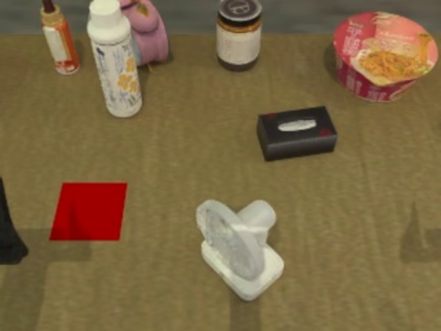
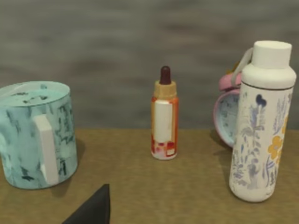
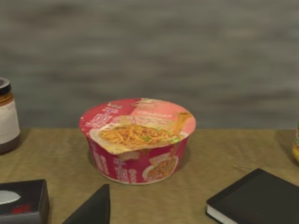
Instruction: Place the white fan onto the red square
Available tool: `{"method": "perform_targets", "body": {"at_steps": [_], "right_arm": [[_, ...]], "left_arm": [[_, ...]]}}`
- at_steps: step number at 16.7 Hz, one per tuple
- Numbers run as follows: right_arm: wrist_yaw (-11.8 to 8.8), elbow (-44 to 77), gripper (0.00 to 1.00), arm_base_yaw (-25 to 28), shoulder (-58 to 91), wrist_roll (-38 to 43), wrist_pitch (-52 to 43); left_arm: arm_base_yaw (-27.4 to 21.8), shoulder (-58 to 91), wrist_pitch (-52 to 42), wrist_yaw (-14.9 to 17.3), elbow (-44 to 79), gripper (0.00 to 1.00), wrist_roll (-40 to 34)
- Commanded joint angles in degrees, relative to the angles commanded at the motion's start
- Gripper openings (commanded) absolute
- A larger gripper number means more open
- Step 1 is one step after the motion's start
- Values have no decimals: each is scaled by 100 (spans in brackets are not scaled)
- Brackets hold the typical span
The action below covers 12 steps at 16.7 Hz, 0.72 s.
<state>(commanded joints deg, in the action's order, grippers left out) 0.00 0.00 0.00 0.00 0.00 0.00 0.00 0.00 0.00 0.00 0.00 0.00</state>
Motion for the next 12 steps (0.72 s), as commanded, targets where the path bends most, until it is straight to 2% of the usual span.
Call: {"method": "perform_targets", "body": {"at_steps": [3,6,9,12], "right_arm": [[0,0,100,0,0,0,0],[0,0,100,0,0,0,0],[0,0,100,0,0,0,0],[0,0,100,0,0,0,0]], "left_arm": [[-35,57,-55,2,51,100,-54],[-334,595,-558,9,549,100,-539],[-838,1672,-1443,5,1525,100,-1410],[-1479,3175,-2542,-1,2854,100,-2584]]}}
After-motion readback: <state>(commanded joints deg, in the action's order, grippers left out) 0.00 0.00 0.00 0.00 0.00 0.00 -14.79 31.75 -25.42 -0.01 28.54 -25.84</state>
